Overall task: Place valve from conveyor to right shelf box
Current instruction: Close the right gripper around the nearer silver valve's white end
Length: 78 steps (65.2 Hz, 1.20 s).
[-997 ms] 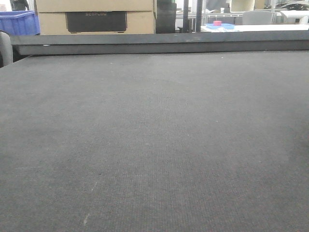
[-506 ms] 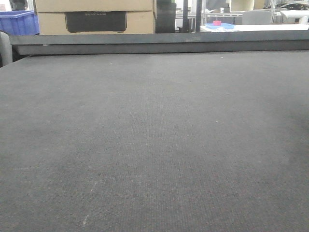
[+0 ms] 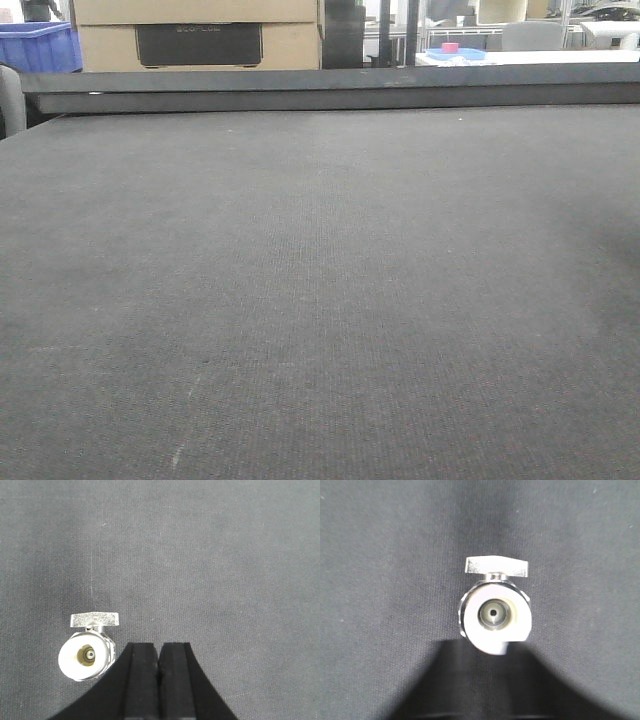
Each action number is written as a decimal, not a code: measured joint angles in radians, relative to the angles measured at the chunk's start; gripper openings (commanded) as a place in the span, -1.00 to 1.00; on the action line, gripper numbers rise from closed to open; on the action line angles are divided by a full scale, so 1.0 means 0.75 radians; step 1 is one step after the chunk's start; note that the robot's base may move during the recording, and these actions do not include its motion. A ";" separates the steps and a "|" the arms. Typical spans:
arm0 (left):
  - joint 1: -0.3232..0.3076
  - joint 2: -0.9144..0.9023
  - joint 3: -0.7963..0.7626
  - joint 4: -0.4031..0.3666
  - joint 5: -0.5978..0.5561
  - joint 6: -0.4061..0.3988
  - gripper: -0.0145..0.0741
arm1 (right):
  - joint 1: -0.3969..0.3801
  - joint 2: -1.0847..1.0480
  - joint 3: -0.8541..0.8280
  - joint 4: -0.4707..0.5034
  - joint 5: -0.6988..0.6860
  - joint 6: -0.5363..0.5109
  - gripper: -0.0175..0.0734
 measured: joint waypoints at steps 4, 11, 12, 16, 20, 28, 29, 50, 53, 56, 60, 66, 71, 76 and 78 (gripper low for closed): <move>0.000 0.000 0.000 0.000 0.003 0.000 -0.92 | 0.000 0.023 0.000 0.000 -0.002 0.000 0.48; 0.000 0.000 0.000 0.000 0.003 0.000 -0.92 | 0.000 0.078 0.000 0.000 -0.002 0.000 0.53; 0.000 0.000 0.000 0.000 0.003 0.000 -0.92 | 0.000 0.081 0.000 0.000 -0.002 0.000 0.53; 0.000 0.000 0.000 -0.003 0.003 0.000 -0.92 | -0.002 0.117 0.000 -0.005 -0.002 0.003 0.52; 0.000 0.000 0.000 -0.003 0.003 0.000 -0.92 | -0.011 0.153 0.000 -0.005 -0.005 0.003 0.52; 0.000 0.000 0.000 -0.003 0.003 0.000 -0.92 | -0.040 0.234 -0.001 -0.013 -0.005 0.003 0.52; 0.000 0.000 0.000 -0.003 0.003 0.000 -0.92 | -0.041 0.243 -0.001 -0.013 -0.005 0.003 0.52; 0.000 0.000 0.000 -0.005 0.008 0.000 -0.92 | -0.050 0.356 -0.001 -0.016 -0.056 0.005 0.52; 0.000 0.000 0.000 -0.008 0.008 0.000 -0.92 | -0.050 0.355 -0.001 -0.016 -0.056 0.005 0.52; 0.000 0.000 0.000 -0.011 0.008 0.000 -0.92 | -0.050 0.355 -0.001 -0.014 -0.056 0.005 0.52; 0.000 0.000 0.000 -0.018 0.008 0.000 -0.92 | -0.050 0.355 -0.001 -0.014 -0.058 0.005 0.52; 0.000 0.000 0.000 -0.020 0.010 0.000 -0.92 | -0.050 0.355 -0.001 -0.014 -0.061 0.010 0.44; 0.000 0.000 0.000 -0.020 0.010 0.000 -0.92 | -0.050 0.355 -0.001 -0.011 -0.061 0.011 0.16; 0.000 0.000 0.000 -0.020 0.010 0.000 -0.92 | -0.050 0.355 -0.001 -0.011 -0.061 0.014 -0.24; 0.000 0.000 -0.001 -0.020 0.010 0.000 -0.92 | -0.050 0.355 -0.001 -0.009 -0.061 0.017 -0.40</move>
